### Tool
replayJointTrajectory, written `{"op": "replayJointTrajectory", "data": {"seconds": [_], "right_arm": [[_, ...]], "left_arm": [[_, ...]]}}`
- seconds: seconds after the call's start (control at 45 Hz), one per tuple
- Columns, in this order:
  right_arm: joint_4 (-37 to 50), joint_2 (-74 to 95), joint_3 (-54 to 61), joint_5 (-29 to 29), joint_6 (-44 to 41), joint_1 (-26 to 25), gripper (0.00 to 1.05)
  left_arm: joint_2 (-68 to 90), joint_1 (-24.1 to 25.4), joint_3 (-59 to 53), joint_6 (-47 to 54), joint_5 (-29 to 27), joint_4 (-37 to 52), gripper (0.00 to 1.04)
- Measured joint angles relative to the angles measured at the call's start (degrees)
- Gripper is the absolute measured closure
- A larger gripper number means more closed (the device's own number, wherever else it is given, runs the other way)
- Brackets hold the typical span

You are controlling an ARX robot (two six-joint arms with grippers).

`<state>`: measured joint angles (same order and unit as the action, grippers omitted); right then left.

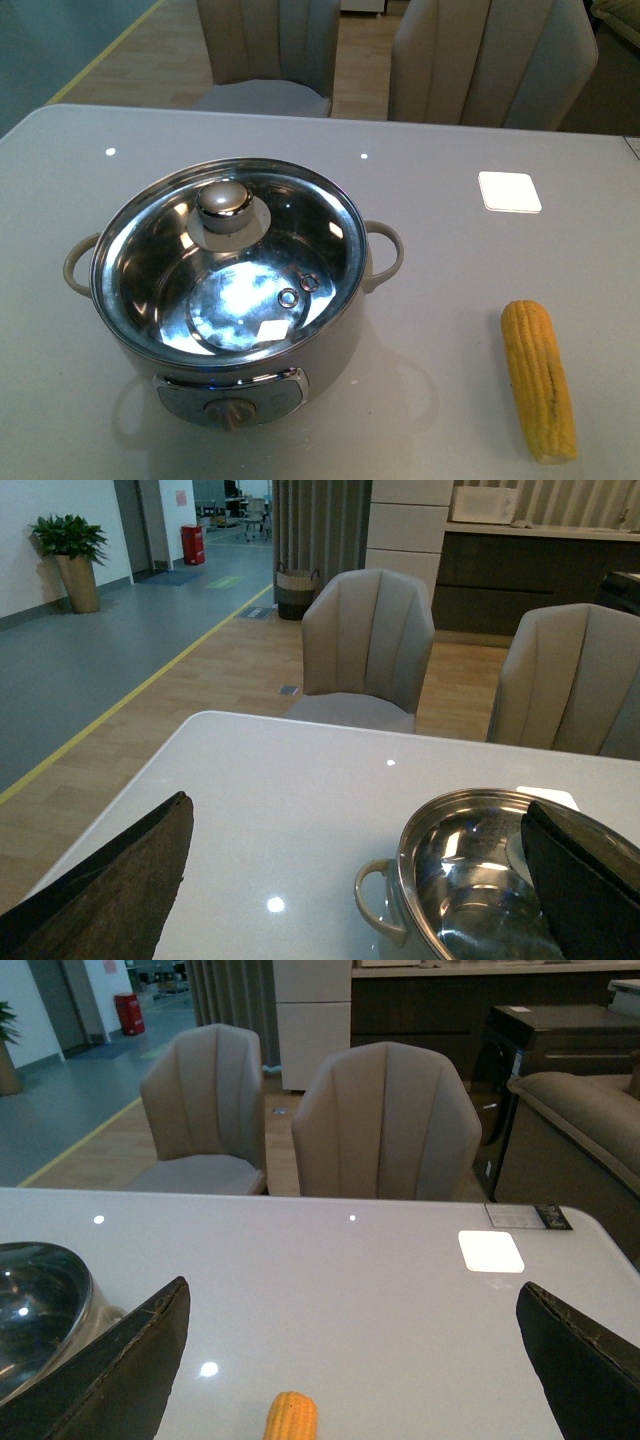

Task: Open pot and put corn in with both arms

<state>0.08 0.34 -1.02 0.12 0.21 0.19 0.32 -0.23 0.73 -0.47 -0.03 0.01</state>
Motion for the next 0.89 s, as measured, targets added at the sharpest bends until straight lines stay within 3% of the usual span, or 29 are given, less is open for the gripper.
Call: {"op": "replayJointTrajectory", "data": {"seconds": [0.889], "right_arm": [[0.0,0.0,0.0,0.0,0.0,0.0,0.09]], "left_arm": [[0.0,0.0,0.0,0.0,0.0,0.0,0.07]]}}
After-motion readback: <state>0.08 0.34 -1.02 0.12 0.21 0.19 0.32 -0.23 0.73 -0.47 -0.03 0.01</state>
